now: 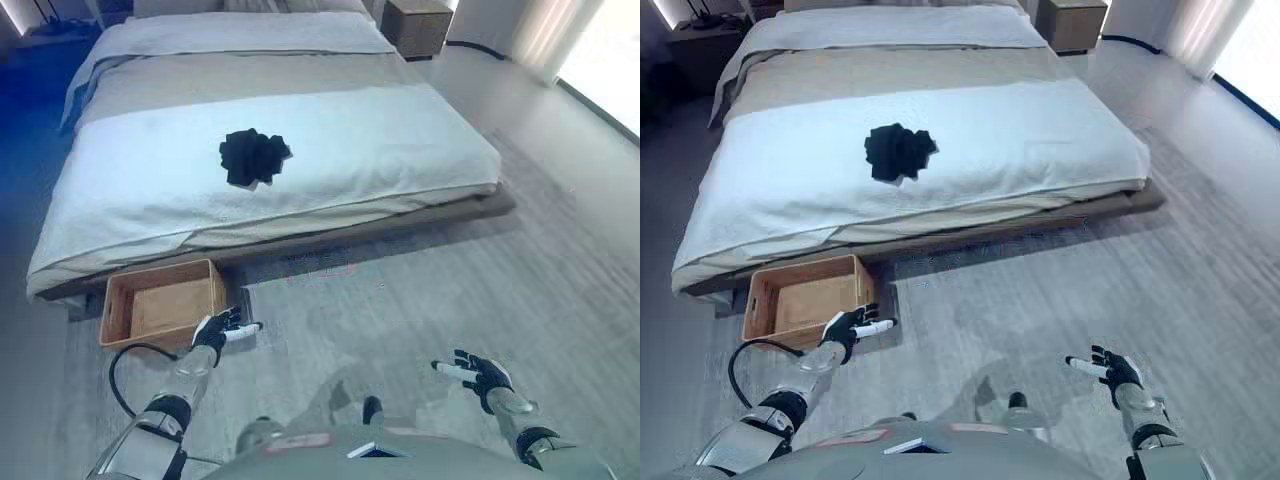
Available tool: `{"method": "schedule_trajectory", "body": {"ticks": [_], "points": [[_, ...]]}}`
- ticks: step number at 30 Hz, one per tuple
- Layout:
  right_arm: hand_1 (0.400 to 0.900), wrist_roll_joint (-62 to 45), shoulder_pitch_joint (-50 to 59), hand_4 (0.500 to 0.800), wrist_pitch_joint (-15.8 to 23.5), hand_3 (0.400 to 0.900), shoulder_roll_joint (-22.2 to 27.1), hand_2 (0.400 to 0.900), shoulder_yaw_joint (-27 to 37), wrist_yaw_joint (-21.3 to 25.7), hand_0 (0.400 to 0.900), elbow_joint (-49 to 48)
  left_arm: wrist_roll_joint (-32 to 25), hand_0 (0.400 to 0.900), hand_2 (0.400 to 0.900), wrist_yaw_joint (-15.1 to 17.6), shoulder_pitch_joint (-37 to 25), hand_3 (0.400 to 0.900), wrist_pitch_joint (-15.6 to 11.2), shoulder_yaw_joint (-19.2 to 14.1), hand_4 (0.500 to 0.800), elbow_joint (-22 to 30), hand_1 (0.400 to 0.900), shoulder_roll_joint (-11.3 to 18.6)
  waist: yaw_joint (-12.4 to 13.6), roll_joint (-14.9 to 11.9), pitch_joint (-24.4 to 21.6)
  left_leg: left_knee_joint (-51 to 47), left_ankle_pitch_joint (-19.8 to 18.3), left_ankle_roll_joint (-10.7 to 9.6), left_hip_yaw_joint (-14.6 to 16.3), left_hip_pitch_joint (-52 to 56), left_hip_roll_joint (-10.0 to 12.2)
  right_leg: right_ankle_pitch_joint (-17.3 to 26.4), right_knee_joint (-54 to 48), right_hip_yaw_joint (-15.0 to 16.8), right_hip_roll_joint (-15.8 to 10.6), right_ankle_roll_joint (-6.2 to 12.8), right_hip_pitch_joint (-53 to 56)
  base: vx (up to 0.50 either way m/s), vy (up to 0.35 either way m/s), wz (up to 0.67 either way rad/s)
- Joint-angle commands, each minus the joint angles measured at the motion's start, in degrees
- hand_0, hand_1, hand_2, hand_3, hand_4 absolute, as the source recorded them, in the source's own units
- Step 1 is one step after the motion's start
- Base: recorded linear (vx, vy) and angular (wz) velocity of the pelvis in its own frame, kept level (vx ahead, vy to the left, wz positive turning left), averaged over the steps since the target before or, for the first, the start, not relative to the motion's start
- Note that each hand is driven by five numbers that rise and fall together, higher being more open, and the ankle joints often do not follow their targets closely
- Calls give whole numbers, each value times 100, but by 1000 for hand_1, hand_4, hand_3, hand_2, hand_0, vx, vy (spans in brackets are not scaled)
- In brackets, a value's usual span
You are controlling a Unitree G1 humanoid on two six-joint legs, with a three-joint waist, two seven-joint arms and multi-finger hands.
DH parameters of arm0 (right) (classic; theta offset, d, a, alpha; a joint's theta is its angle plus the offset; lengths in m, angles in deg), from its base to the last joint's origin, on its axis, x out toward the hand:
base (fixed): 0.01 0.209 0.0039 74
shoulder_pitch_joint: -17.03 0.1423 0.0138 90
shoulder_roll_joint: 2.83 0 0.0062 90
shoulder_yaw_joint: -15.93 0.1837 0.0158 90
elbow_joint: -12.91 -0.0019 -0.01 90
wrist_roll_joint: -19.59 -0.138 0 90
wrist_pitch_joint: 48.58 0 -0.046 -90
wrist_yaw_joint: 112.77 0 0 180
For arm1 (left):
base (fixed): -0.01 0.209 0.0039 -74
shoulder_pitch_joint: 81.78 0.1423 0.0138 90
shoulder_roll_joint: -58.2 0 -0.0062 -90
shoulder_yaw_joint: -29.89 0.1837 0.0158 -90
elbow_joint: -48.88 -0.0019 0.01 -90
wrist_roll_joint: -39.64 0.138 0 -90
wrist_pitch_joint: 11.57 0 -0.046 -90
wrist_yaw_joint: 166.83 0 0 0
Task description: Put the clothes on the bed into the basket.
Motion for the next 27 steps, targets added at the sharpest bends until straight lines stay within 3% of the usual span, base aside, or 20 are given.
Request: {"method": "schedule_trajectory", "body": {"ticks": [1, 18, 27], "points": [[900, -178, 356, 800, 296, 900, 217, 900, -187, 132, 900, 92, -51, 900, 900, 74, -459, 900, -385, -159, 800, 106, 900, 72, -43, -17, -11, 44, 34, -103, -135, -340, 7, -399, 218, -385, -61, 138, 226, 0, 0, 0], [900, -184, 408, 800, 282, 900, 183, 900, -202, 148, 900, 107, -100, 900, 900, 142, -506, 900, -395, -224, 800, -10, 900, 53, -40, -53, 28, 50, -17, -51, -134, -319, -61, -380, 288, -357, -109, 168, 188, 0, 6, 0], [900, -237, 526, 800, 259, 900, 171, 900, -177, 121, 900, 154, -119, 900, 900, 194, -589, 900, -437, -182, 800, 41, 900, 91, 27, -133, 172, 565, -371, 193, -210, -507, -370, -472, 868, -206, -477, 288, 0, 15, 90, 0]]}}
